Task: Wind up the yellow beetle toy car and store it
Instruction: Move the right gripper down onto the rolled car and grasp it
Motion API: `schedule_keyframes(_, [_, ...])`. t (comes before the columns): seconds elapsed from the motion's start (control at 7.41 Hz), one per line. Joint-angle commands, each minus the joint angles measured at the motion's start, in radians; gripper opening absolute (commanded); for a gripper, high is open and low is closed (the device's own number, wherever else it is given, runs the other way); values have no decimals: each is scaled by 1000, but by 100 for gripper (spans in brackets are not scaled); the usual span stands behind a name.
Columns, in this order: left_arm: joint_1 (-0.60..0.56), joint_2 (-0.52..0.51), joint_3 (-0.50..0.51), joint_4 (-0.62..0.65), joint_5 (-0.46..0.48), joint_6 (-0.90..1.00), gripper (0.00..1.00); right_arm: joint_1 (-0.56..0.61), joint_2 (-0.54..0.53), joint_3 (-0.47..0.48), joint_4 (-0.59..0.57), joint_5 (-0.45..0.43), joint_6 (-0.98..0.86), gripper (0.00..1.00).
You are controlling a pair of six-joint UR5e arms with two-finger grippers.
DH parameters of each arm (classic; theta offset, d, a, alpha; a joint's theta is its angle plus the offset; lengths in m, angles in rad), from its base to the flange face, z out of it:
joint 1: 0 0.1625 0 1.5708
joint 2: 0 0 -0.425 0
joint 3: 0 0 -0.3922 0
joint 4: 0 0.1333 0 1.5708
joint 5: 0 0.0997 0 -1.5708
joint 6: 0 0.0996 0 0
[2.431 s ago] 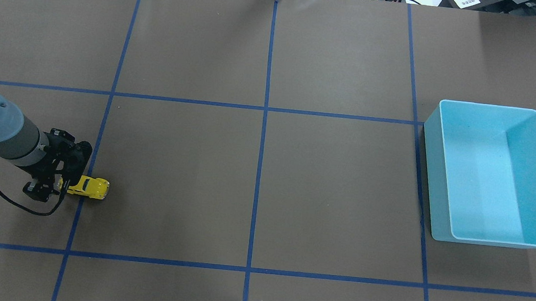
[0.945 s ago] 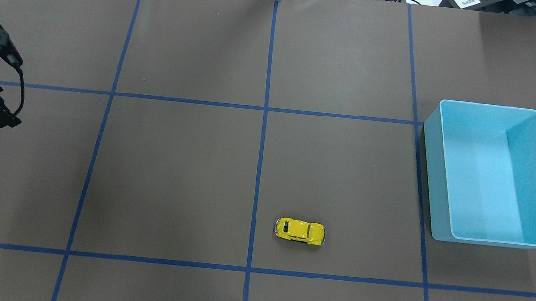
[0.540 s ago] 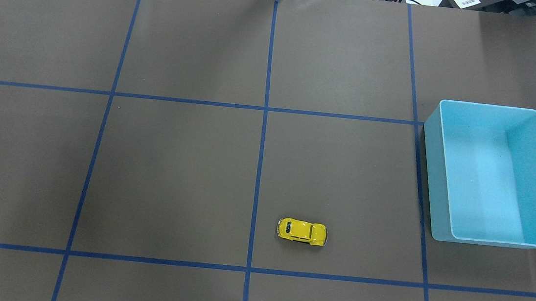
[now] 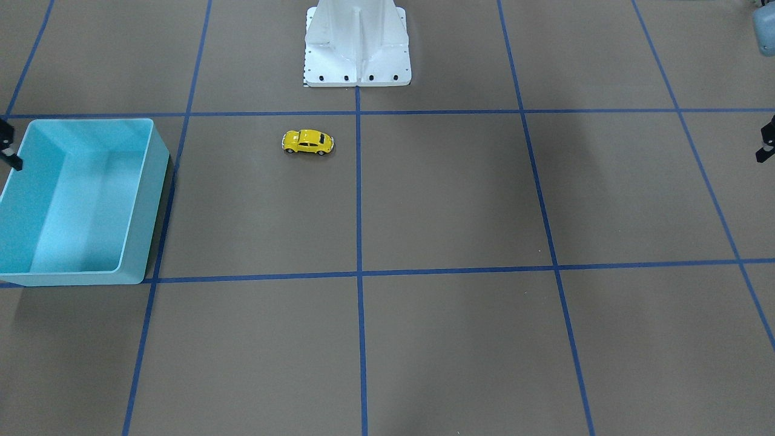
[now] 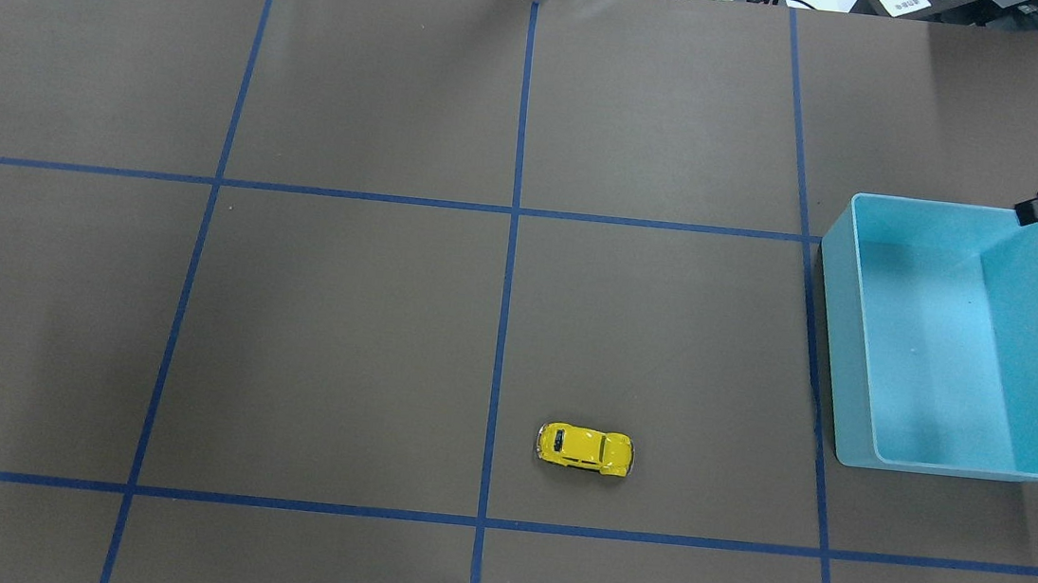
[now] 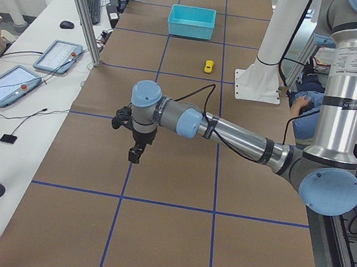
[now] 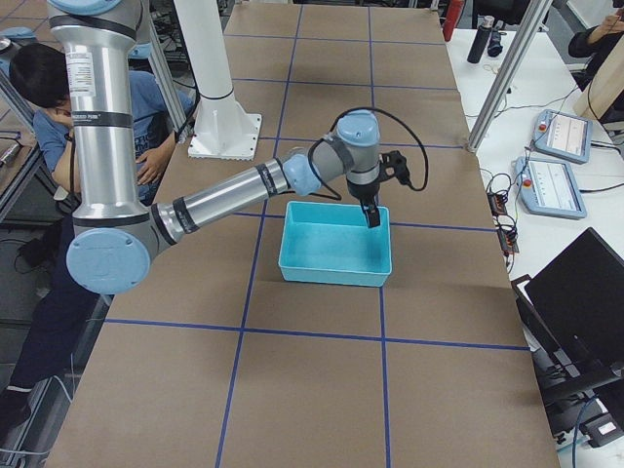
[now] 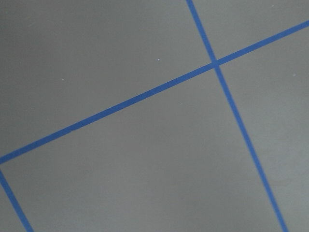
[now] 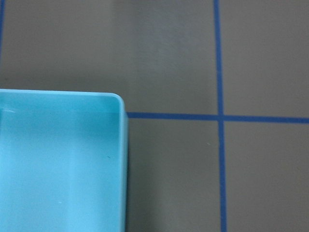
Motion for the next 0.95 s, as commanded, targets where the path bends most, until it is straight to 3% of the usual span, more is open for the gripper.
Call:
schedule_keyframes(0.0, [-108, 76, 5, 30, -57, -5, 100, -245, 56, 99, 6, -161, -94, 100])
schedule_keyframes(0.27, [-167, 154, 58, 42, -49, 7, 100, -489, 94, 101, 8, -321, -156, 100])
schedule_keyframes(0.41, [-181, 156, 66, 42, -48, 9, 100, -615, 142, 72, 8, -443, -224, 100])
schedule_keyframes(0.68, [-184, 156, 59, 36, 41, 8, 100, -744, 273, 6, 6, -479, -233, 100])
schedule_keyframes(0.81, [-184, 150, 54, 41, 41, 5, 100, -806, 305, -11, 6, -499, -226, 100])
